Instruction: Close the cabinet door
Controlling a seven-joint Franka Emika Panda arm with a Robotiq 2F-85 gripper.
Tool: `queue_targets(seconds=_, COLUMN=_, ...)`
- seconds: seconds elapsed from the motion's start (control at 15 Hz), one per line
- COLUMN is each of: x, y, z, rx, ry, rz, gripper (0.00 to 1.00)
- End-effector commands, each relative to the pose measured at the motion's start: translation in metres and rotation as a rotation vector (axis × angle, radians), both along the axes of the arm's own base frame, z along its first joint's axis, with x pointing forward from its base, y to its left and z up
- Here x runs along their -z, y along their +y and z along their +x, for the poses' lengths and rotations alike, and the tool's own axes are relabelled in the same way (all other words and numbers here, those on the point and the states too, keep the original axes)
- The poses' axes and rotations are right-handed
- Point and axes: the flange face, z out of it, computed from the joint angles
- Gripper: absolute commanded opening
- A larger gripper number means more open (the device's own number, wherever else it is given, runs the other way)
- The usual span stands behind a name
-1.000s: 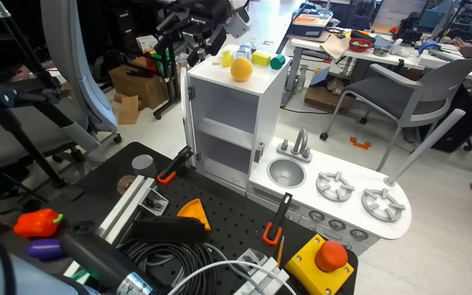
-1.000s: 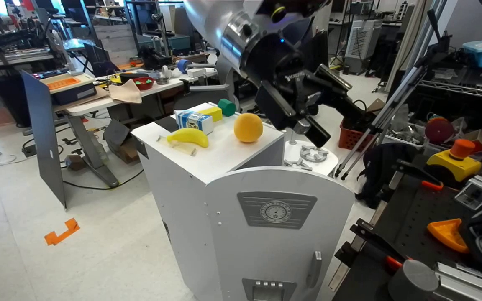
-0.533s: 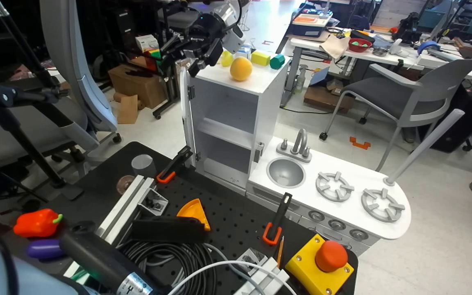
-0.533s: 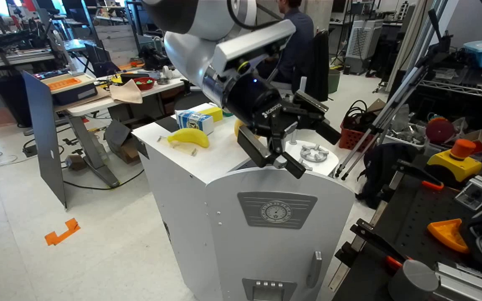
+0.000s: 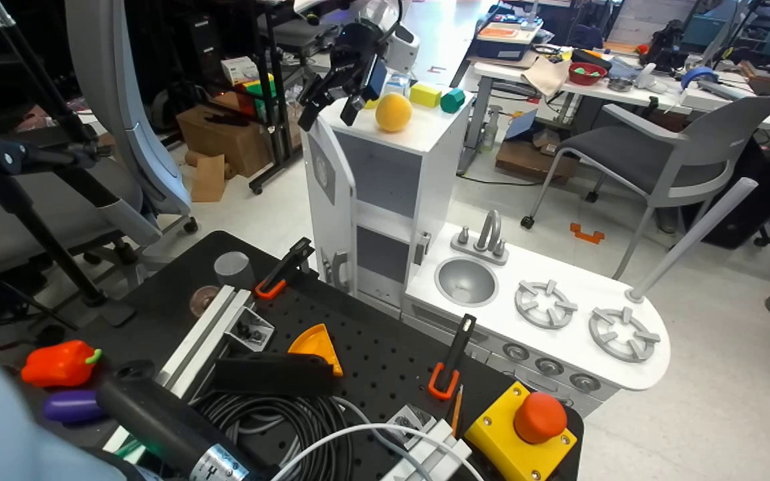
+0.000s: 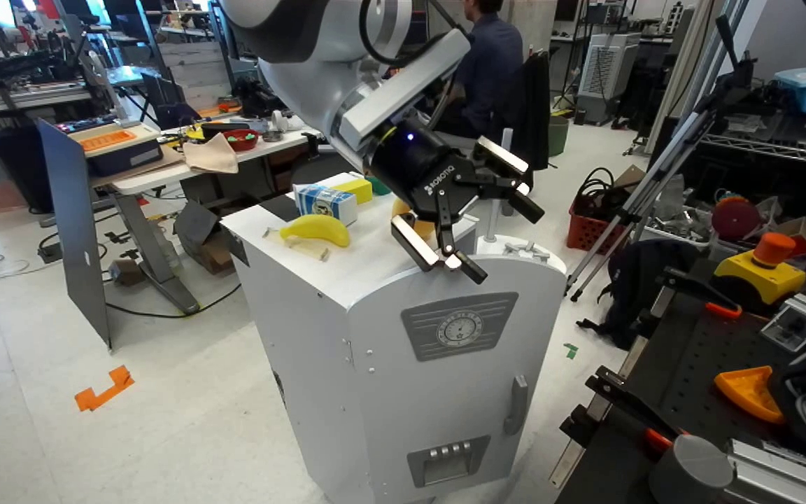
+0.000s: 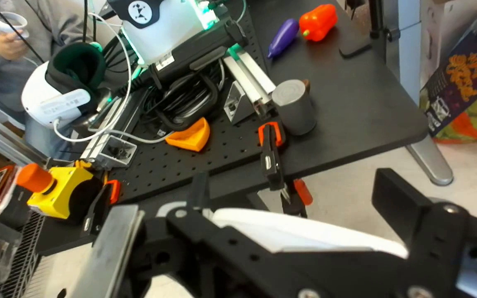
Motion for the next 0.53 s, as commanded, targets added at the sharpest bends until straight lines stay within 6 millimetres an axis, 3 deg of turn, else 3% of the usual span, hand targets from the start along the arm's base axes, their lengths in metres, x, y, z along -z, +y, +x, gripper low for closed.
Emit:
queue_targets(seconds=0.0, x=-0.018, y=-0.001, z=0.022, rx=-0.012, ry=-0.16, rz=-0.108, gripper=1.0)
queue_targets(seconds=0.27, x=-0.053, y=0.002, z=0.038, rx=-0.026, ry=-0.349, rz=-0.161, gripper=1.0)
queue_targets(seconds=0.47, x=-0.102, y=0.008, z=0.038, rx=-0.009, ry=-0.512, rz=-0.132, gripper=1.0)
